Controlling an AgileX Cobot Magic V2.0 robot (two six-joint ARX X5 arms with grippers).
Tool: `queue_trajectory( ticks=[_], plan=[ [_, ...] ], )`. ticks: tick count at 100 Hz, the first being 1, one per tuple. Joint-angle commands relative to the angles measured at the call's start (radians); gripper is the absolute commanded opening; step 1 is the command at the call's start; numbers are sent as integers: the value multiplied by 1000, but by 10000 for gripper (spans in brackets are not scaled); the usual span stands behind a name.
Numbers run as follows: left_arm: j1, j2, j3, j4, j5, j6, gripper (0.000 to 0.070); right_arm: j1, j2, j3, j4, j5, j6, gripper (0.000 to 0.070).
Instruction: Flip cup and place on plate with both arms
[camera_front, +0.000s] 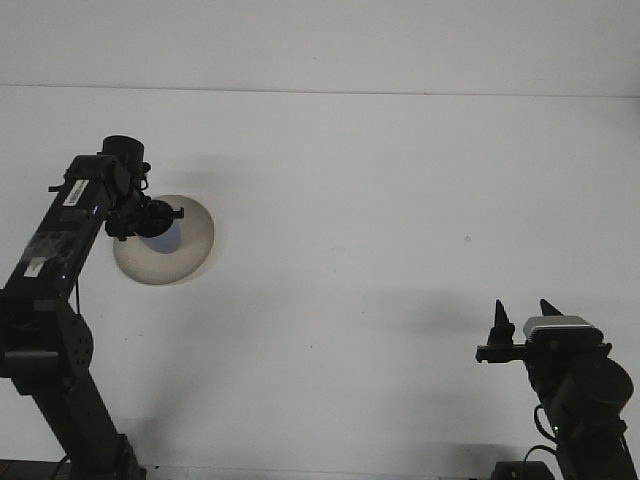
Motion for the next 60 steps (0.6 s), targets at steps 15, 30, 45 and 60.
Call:
queue_trajectory(
  ticks=[15,30,45,60],
  plan=[
    [2,22,21,0,8,8,337,0,2,3,9,0,-7,467],
    [2,22,77,-26,28,8,341,0,2,3,9,0,-7,467],
    [3,20,183,-88,28,8,341,0,2,3,9,0,-7,467],
    [4,18,315,-175,28,3,341,0,2,3,9,0,-7,467]
  ],
)
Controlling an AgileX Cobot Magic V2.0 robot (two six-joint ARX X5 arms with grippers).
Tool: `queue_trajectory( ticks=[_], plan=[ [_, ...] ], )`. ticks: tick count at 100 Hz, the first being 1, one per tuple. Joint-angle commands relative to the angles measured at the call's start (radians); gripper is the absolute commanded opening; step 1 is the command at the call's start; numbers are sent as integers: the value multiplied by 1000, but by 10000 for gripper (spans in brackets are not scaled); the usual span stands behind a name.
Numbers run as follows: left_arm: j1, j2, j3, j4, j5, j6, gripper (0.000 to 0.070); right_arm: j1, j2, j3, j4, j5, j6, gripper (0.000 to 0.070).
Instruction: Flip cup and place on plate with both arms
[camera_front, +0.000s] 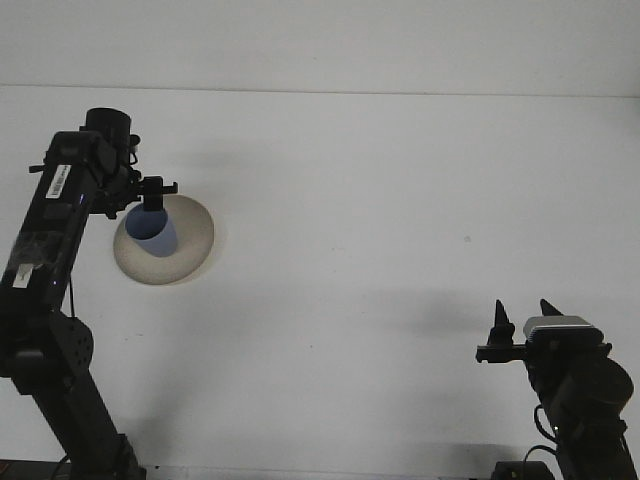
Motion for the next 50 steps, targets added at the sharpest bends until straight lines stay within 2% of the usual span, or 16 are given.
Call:
queue_trajectory(
  ticks=[1,29,50],
  plan=[
    [4,15,74,-32,4,2,341,0,2,3,9,0,-7,467],
    [3,-104,116,-113,4,-21,341,0,2,3,8,0,-7,467],
    [3,-225,87,-112,4,-37,341,0,2,3,8,0,-7,467]
  ],
)
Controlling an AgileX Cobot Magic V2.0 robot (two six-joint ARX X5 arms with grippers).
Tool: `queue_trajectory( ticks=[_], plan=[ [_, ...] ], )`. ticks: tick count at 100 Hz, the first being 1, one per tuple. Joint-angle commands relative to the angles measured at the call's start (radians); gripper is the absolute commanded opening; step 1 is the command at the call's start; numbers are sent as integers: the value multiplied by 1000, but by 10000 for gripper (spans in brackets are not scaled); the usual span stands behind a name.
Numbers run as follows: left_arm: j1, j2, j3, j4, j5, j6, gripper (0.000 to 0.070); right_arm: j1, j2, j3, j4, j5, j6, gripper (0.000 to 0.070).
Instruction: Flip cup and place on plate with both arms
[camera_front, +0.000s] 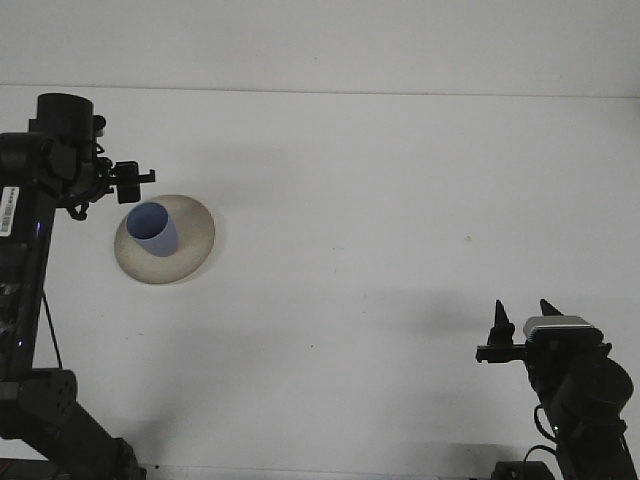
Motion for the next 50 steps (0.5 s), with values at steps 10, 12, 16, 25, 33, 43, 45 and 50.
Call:
queue_trajectory(
  ticks=[10,12,16,25,33,43,45,50],
  plan=[
    [-7,-75,-38,27,3,-22,341,0,2,3,8,0,-7,467],
    [-10,-94,-56,38,3,-22,341,0,2,3,8,0,-7,467],
    [-17,-131,-100,68,3,-24,341,0,2,3,8,0,-7,467],
    [-33,-231,-231,151,3,-24,340,0,2,3,8,0,-7,467],
    [-51,-333,-368,230,3,-26,340,0,2,3,8,0,-7,467],
    [-72,-462,-527,332,3,-29,340,0,2,3,9,0,-7,467],
    [-77,-486,-558,356,3,-32,340,0,2,3,9,0,-7,467],
    [-91,-557,-638,418,3,-32,340,0,2,3,9,0,-7,467]
  ],
)
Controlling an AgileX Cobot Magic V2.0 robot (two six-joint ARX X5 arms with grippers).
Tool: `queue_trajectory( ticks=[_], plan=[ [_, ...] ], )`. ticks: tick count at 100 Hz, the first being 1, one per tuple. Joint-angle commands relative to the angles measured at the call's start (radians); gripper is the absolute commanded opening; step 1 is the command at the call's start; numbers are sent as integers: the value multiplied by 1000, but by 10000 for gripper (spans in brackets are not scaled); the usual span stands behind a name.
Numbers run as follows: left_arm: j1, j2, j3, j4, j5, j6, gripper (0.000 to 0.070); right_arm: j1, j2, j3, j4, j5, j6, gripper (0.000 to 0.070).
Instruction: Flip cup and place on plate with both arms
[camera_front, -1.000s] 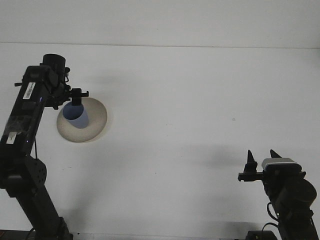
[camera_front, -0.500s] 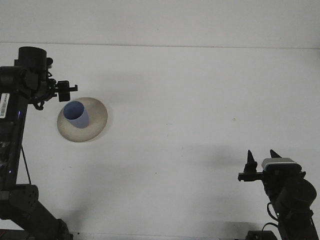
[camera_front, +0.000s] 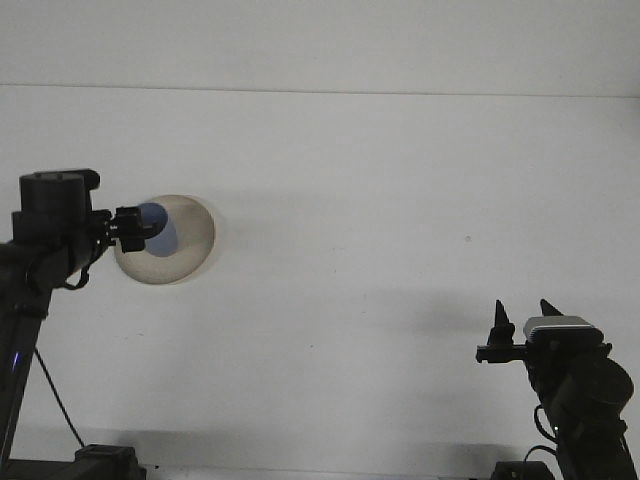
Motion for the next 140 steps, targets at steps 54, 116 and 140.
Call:
queue_trajectory(
  ticks=[54,116,140],
  plan=[
    [-137,-600,-753,605,3,27,339,0,2,3,9,0,-7,467],
    [-140,-681,-877,681,2,0,2,0,1,3,9,0,-7,161],
    [-140,-681,-877,681,2,0,10,0,1,3,10,0,-7,0]
  ],
)
